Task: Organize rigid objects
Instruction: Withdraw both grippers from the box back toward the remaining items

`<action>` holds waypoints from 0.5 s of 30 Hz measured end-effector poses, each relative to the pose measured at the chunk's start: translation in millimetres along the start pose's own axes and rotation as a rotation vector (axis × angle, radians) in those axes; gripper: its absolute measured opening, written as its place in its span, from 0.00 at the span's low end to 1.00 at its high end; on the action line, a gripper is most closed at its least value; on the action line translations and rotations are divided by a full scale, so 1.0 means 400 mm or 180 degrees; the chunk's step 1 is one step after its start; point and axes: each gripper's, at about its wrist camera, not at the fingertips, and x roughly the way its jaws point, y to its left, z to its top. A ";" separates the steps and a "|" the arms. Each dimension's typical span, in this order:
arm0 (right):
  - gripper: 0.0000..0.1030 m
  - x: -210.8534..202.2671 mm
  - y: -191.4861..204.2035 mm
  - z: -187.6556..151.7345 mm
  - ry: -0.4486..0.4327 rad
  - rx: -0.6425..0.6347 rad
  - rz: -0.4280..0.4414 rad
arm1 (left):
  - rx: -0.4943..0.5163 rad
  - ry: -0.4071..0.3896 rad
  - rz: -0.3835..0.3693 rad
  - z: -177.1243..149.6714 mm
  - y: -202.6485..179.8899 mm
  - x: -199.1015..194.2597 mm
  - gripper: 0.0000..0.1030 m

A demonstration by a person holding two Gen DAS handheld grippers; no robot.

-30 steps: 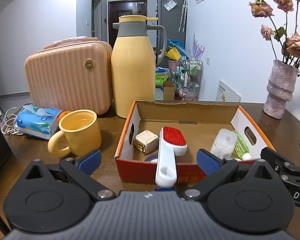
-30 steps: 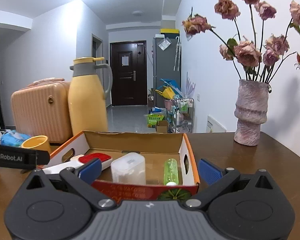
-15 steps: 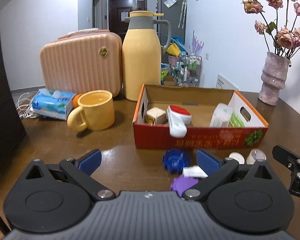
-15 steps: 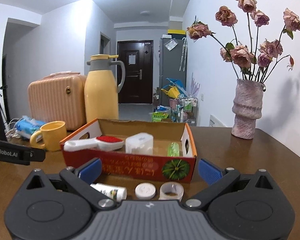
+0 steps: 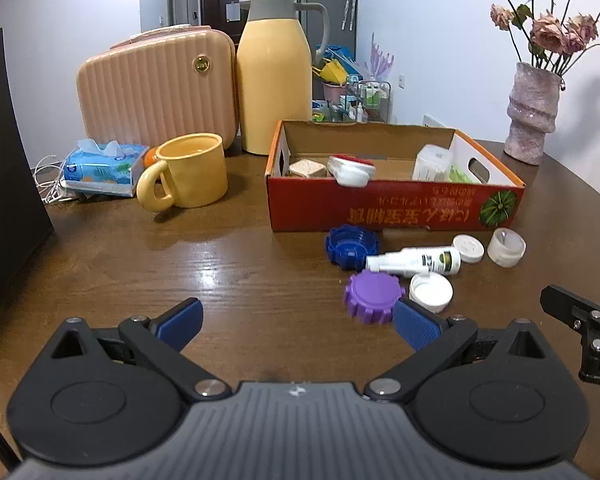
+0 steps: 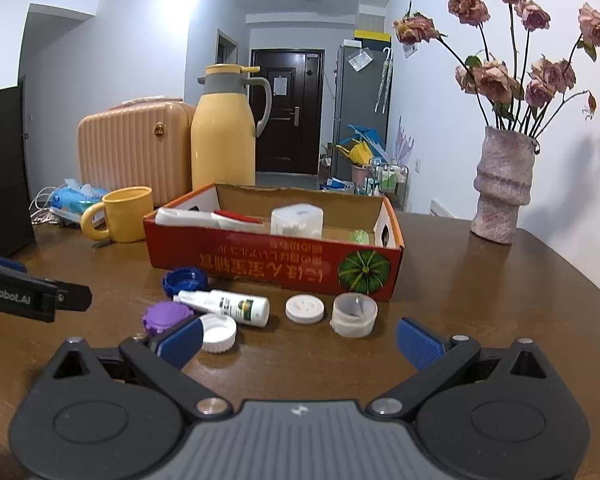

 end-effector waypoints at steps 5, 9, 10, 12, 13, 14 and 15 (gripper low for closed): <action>1.00 0.008 0.003 -0.012 0.0024 -0.0014 0.0038 | 0.0016 0.0031 -0.0035 -0.019 0.008 0.005 1.00; 0.99 0.029 0.020 -0.006 0.0016 -0.0099 0.0119 | 0.0000 0.0016 -0.0038 -0.028 0.016 0.007 1.00; 0.98 0.041 0.029 -0.004 0.0041 -0.0143 0.0153 | -0.0015 0.0014 -0.0040 -0.029 0.021 0.008 1.00; 0.95 0.065 0.042 0.000 0.0098 -0.0197 0.0244 | -0.0040 0.0019 -0.0037 -0.031 0.032 0.010 1.00; 0.94 0.079 0.048 0.002 0.0138 -0.0203 0.0282 | -0.0067 0.0020 -0.0036 -0.033 0.039 0.011 1.00; 0.92 0.091 0.053 0.003 0.0174 -0.0203 0.0314 | -0.0092 0.0022 -0.0039 -0.034 0.047 0.012 1.00; 0.91 0.109 0.058 0.004 0.0227 -0.0196 0.0364 | -0.0120 0.0026 -0.0043 -0.035 0.055 0.014 1.00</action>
